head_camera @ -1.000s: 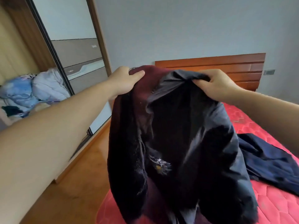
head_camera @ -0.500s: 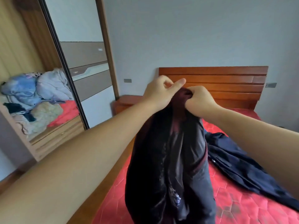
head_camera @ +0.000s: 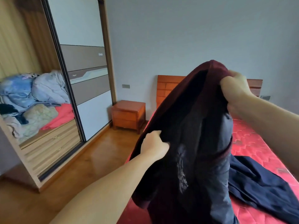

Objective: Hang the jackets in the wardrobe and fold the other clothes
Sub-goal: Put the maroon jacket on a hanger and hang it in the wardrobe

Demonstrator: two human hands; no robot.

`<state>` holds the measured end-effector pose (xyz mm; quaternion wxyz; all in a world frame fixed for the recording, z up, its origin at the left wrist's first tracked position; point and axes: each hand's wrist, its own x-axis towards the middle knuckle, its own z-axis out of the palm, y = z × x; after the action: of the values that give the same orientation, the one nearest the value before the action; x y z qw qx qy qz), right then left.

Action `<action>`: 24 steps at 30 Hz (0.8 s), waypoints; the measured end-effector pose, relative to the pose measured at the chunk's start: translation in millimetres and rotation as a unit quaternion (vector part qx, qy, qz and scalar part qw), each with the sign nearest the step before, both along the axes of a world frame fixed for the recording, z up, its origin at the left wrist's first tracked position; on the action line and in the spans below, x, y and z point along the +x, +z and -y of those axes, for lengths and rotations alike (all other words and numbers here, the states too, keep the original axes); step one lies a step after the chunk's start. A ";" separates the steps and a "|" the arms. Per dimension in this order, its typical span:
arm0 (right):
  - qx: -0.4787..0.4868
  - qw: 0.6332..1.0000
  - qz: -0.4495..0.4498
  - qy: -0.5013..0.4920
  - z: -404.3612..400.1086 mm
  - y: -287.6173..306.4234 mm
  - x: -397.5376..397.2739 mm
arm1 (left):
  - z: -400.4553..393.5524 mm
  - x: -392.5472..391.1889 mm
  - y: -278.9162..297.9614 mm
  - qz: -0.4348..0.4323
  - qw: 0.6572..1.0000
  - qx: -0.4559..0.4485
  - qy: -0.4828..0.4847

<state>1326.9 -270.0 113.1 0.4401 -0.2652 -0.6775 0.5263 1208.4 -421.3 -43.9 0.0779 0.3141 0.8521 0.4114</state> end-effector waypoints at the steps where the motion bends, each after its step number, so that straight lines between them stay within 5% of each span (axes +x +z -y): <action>1: 0.040 0.998 0.029 -0.024 -8.7 -1.5 8.8 | 1.0 -5.5 9.7 -0.005 1.000 0.027 0.004; 8: 0.157 0.953 0.219 -0.138 -52.7 -43.0 58.0 | -2.1 -15.6 97.0 -0.073 0.990 0.111 -0.041; 13: 0.459 0.837 0.298 0.007 -11.7 -65.2 42.7 | -18.1 9.2 148.1 -0.166 0.967 0.117 -0.155; 17: 0.340 0.912 0.227 0.044 0.4 -67.5 18.8 | -27.5 17.9 145.6 -0.242 0.945 0.039 -0.215; 24: 0.347 0.909 0.231 -0.005 12.4 -26.1 -1.6 | 10.9 -11.6 95.0 -0.254 0.963 -0.004 -0.095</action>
<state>1325.3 -282.3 87.0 0.3385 -0.2133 -0.8986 0.1802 1196.8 -432.2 51.1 -0.1008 0.4877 0.8115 0.3059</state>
